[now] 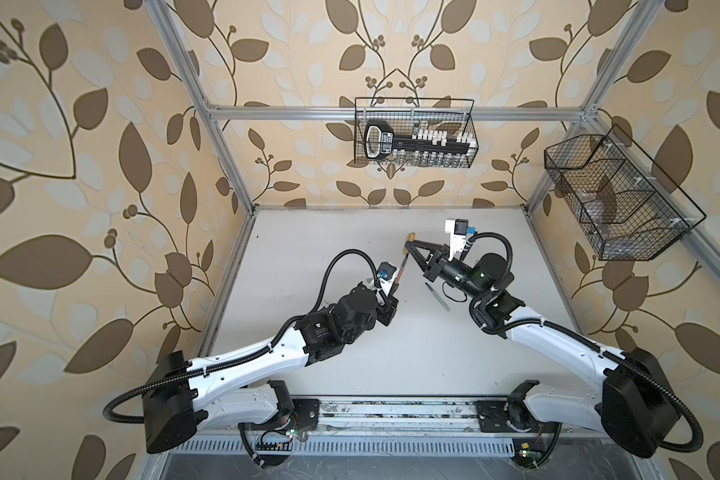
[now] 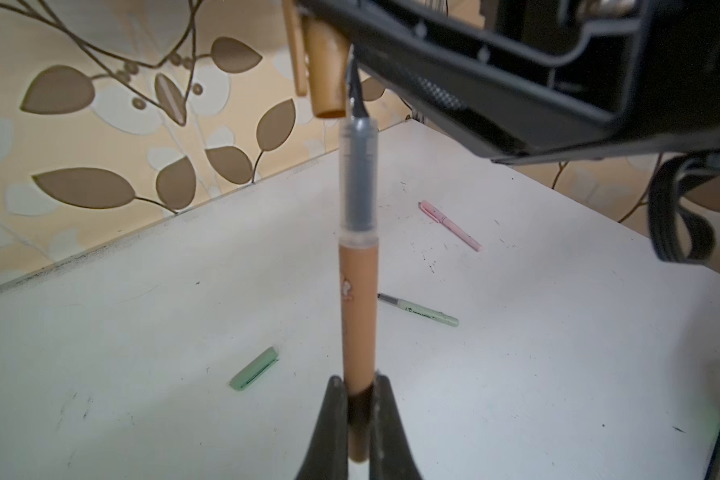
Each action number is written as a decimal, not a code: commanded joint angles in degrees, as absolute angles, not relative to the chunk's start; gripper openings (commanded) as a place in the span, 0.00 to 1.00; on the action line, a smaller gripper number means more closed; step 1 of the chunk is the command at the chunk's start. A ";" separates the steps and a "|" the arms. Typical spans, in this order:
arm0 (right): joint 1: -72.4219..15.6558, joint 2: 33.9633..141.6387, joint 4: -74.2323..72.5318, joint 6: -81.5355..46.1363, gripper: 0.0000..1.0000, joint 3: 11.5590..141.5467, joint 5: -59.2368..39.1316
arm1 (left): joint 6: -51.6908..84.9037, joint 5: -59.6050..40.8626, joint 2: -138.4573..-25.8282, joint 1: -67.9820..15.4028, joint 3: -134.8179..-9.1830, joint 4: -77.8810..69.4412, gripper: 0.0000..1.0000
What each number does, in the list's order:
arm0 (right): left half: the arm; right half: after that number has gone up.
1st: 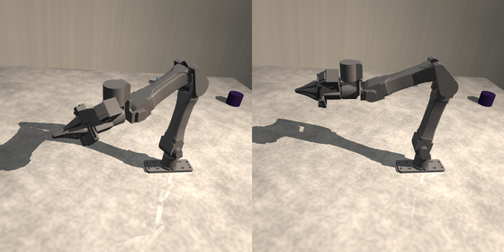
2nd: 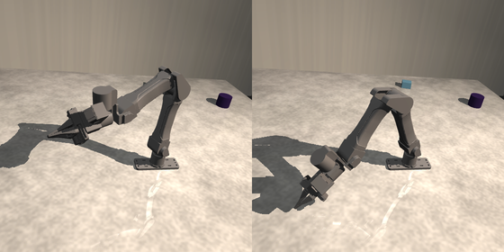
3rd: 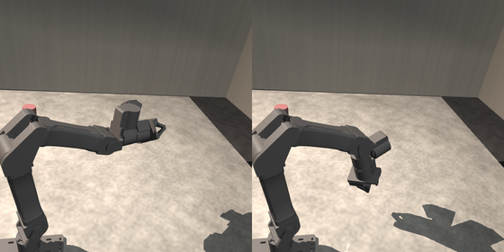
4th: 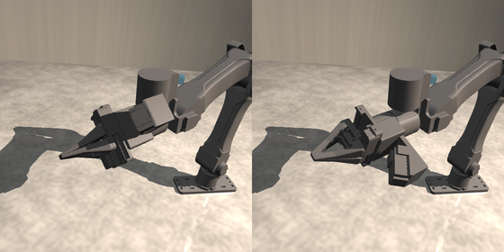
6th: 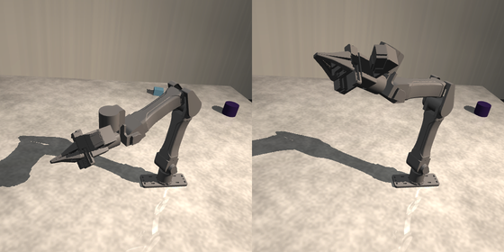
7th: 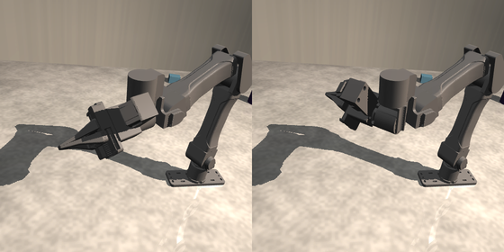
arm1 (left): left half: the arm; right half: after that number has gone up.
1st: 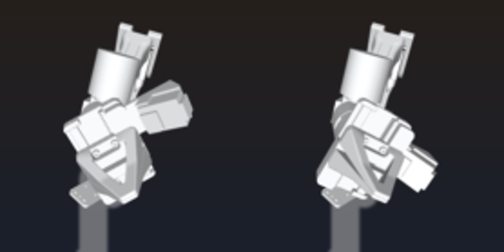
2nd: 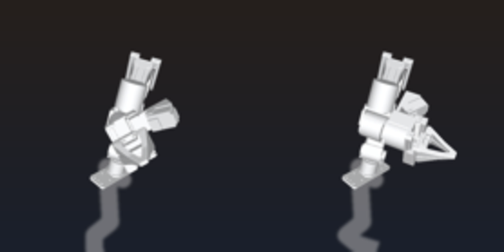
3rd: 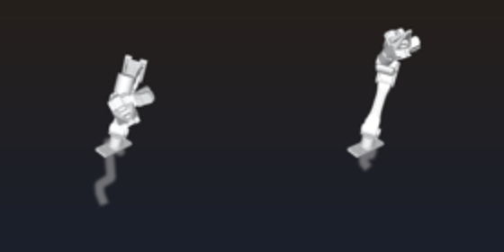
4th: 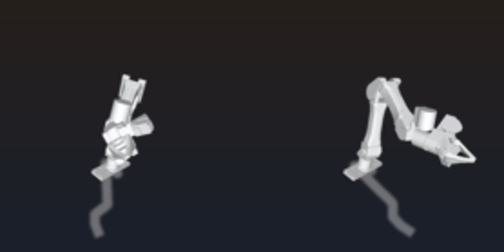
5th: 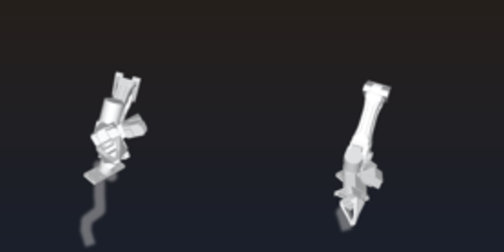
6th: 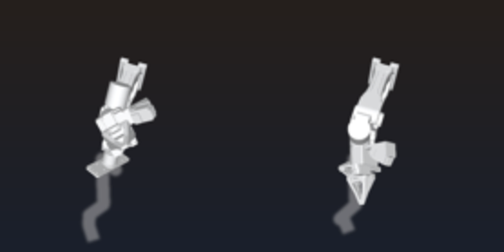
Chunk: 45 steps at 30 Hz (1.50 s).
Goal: Insert the pens into the pen caps
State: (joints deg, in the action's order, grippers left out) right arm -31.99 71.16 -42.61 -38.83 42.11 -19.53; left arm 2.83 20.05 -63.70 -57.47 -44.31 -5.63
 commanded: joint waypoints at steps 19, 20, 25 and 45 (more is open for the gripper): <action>-32.14 60.44 -29.40 -27.61 0.00 50.18 -16.20 | -2.49 22.32 -63.17 -57.82 -39.95 -24.99 0.00; -32.40 60.29 -28.96 -27.39 0.00 50.10 -15.85 | -2.37 22.16 -63.19 -57.79 -39.93 -24.96 0.00; -35.35 61.58 -26.72 -24.48 0.00 50.24 -14.03 | -1.93 21.90 -62.76 -57.83 -39.81 -24.44 0.00; -37.08 64.40 -29.01 -22.84 0.00 51.21 -10.60 | -1.76 22.54 -60.51 -57.83 -39.40 -22.95 0.00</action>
